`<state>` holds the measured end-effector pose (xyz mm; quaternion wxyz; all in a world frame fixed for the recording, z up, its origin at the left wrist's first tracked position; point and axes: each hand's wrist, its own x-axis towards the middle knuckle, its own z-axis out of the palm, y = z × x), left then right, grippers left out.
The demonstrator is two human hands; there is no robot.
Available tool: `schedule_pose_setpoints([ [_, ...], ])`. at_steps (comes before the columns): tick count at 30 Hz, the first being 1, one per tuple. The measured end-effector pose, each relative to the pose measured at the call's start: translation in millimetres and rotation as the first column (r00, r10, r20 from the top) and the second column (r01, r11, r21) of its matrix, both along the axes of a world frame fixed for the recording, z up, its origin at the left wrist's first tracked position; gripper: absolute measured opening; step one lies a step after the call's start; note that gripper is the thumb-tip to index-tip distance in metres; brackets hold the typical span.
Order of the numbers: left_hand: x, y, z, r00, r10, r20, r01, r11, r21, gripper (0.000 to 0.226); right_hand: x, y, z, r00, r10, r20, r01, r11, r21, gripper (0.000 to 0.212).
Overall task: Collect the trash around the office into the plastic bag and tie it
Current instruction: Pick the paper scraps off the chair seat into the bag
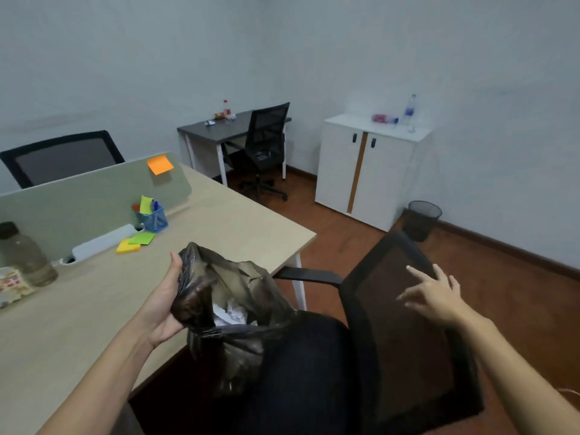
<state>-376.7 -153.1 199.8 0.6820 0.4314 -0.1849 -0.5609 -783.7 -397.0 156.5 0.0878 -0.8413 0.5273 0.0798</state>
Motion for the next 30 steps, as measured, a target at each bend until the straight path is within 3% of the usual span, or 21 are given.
schedule_pose_setpoints([
  [2, -1, -5, -5, 0.998, -0.057, -0.003, 0.057, 0.997, -0.054, 0.077, -35, -6, -20, 0.992, -0.122, -0.039, 0.124, 0.991, 0.055, 0.029],
  [4, -2, -9, -8, 0.999, -0.049, 0.013, 0.05, 0.996, -0.077, 0.085, -51, -2, -32, 0.956, -0.225, 0.189, 0.202, 0.97, 0.136, 0.039],
  [7, -9, -16, 0, 0.999, 0.028, 0.034, -0.025, 0.996, -0.09, 0.055, -49, 3, -37, 0.694, -0.383, 0.61, 0.279, 0.924, 0.261, 0.082],
  [9, -7, -21, 4, 0.996, 0.085, 0.018, -0.084, 0.994, -0.07, 0.057, -42, 8, -39, 0.464, -0.534, 0.707, 0.303, 0.845, 0.44, 0.092],
  [11, -6, -26, 13, 0.995, 0.101, 0.025, -0.099, 0.992, -0.071, 0.064, -33, 13, -44, 0.3, -0.66, 0.689, 0.32, 0.75, 0.579, 0.095],
  [13, -2, -31, 20, 0.992, 0.125, 0.027, -0.122, 0.988, -0.097, 0.066, -20, 18, -50, 0.266, -0.692, 0.671, 0.343, 0.719, 0.605, 0.087],
  [17, 10, -40, 31, 0.995, 0.093, 0.027, -0.087, 0.983, -0.159, 0.07, 20, 36, -66, 0.284, -0.679, 0.677, 0.36, 0.73, 0.581, 0.069],
  [23, 39, -49, 40, 0.991, 0.129, 0.046, -0.122, 0.984, -0.132, 0.064, 100, 76, -63, 0.233, -0.692, 0.684, 0.42, 0.705, 0.571, 0.067],
  [30, 76, -43, 58, 0.977, 0.199, 0.072, -0.191, 0.976, -0.099, 0.083, 198, 117, -56, 0.121, -0.735, 0.667, 0.385, 0.654, 0.651, 0.067],
])
